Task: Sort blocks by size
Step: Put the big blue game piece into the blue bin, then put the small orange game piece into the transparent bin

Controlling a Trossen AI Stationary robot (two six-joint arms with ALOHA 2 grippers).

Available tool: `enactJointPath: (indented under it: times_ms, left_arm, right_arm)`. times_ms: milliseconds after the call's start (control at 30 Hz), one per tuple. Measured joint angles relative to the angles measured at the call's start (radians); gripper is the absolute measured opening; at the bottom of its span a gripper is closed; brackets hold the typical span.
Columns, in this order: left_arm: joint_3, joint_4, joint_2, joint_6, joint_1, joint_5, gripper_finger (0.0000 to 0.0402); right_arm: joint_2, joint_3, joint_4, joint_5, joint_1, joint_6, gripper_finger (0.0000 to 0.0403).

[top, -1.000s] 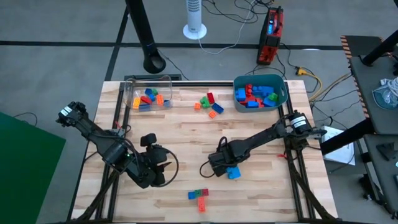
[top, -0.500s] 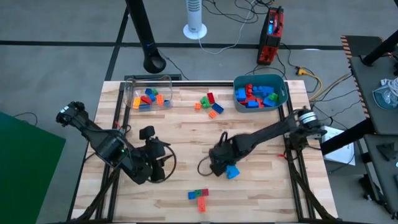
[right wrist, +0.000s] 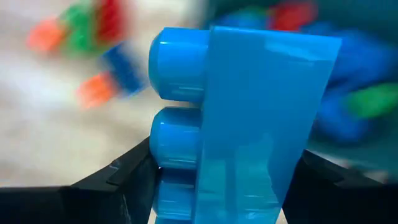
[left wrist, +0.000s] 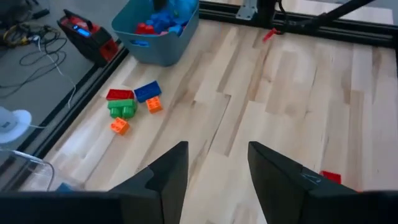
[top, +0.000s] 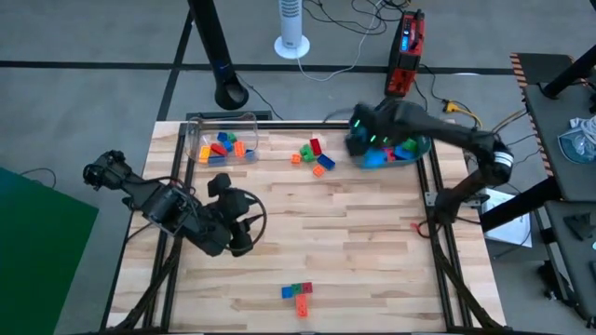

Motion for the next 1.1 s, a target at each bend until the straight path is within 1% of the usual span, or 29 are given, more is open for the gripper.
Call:
enactJointPath:
  times_ms: [100, 200, 267, 400, 433, 500, 600, 667, 733, 833, 967, 1100]
  left_arm:
    - [0.0, 0.0, 0.0, -0.026, 0.011, 0.003, 0.0153]
    - [0.0, 0.0, 0.0, -0.045, 0.031, 0.003, 0.0153]
    - [0.0, 0.0, 0.0, -0.048, 0.046, 0.003, 0.0153]
    - [0.0, 0.001, 0.0, -0.061, 0.089, 0.027, 0.0153]
    - [0.0, 0.002, 0.0, -0.07, 0.104, 0.041, 0.0153]
    - [0.0, 0.004, 0.0, -0.093, 0.138, 0.066, 0.0153]
    - [0.0, 0.004, 0.0, -0.117, 0.19, 0.128, 0.0153]
    - [0.0, 0.004, 0.0, -0.118, 0.227, 0.175, 0.0153]
    - [0.0, 0.004, 0.003, -0.116, 0.263, 0.201, 0.0153]
    - [0.0, 0.008, 0.012, -0.081, 0.312, 0.21, 0.0153]
    - [0.0, 0.05, 0.031, 0.011, 0.387, 0.281, 0.0153]
    - [0.0, 0.106, 0.064, 0.094, 0.472, 0.359, 0.0153]
  right_arm:
    - [0.012, -0.005, -0.02, 0.068, -0.166, -0.082, 0.0251]
    - [0.051, -0.009, -0.02, 0.074, -0.288, -0.167, 0.0254]
    - [0.059, -0.008, -0.02, 0.061, -0.331, -0.205, 0.0283]
    - [0.059, 0.017, -0.001, 0.04, -0.347, -0.242, 0.0372]
    - [0.058, 0.028, 0.0, 0.04, -0.342, -0.243, 0.0382]
    - [0.053, 0.053, 0.001, 0.039, -0.329, -0.256, 0.0388]
    - [0.032, 0.078, 0.017, 0.029, -0.287, -0.276, 0.0377]
    - [0.003, 0.078, 0.06, -0.004, -0.238, -0.288, 0.0373]
    - [-0.025, 0.075, 0.101, -0.046, -0.178, -0.294, 0.0372]
    - [-0.053, 0.073, 0.138, -0.089, -0.083, -0.292, 0.0371]
    - [-0.082, 0.073, 0.166, -0.083, 0.037, -0.26, 0.0372]
    - [-0.098, 0.072, 0.19, -0.062, 0.124, -0.239, 0.0372]
